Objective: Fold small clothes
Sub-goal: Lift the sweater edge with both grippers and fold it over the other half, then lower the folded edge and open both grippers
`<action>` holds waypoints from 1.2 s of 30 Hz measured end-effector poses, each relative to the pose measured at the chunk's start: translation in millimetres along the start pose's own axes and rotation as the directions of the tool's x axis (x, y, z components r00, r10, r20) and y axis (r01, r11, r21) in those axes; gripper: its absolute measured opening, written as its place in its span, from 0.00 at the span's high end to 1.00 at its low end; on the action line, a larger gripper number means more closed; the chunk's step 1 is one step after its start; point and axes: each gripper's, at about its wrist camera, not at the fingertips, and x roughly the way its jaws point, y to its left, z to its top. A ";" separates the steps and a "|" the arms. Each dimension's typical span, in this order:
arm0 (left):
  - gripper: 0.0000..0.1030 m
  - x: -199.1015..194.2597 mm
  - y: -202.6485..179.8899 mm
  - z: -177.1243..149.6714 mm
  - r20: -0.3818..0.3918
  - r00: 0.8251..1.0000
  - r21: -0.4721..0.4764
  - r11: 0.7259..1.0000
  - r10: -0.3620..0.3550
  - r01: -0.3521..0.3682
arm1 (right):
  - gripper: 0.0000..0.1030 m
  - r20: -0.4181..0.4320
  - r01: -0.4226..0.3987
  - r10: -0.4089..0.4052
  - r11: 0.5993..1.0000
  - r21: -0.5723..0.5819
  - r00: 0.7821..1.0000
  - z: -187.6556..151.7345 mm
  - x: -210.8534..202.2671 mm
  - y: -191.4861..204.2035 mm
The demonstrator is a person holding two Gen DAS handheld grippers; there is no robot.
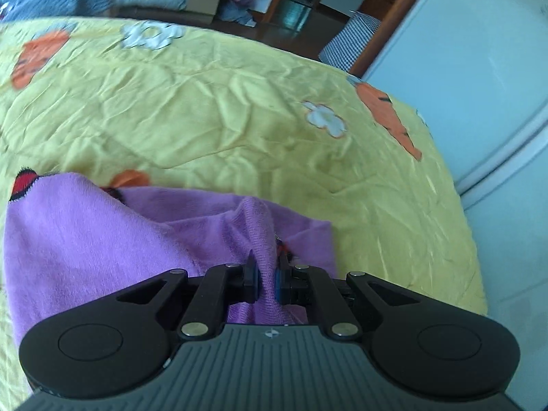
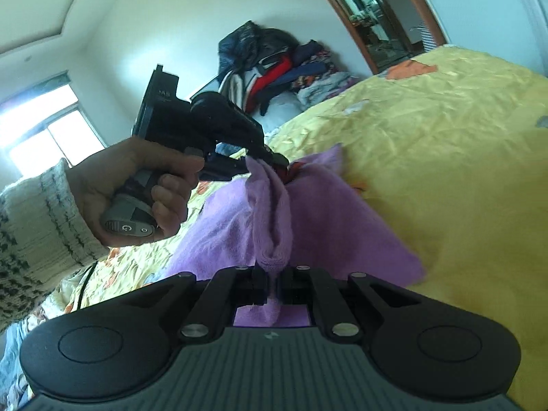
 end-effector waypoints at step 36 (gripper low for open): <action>0.07 -89.8 17.7 -22.7 0.184 0.983 -0.014 1.000 -0.016 0.019 | 0.90 -0.046 0.117 -0.123 0.985 -0.128 0.991 58.2 11.5 -26.9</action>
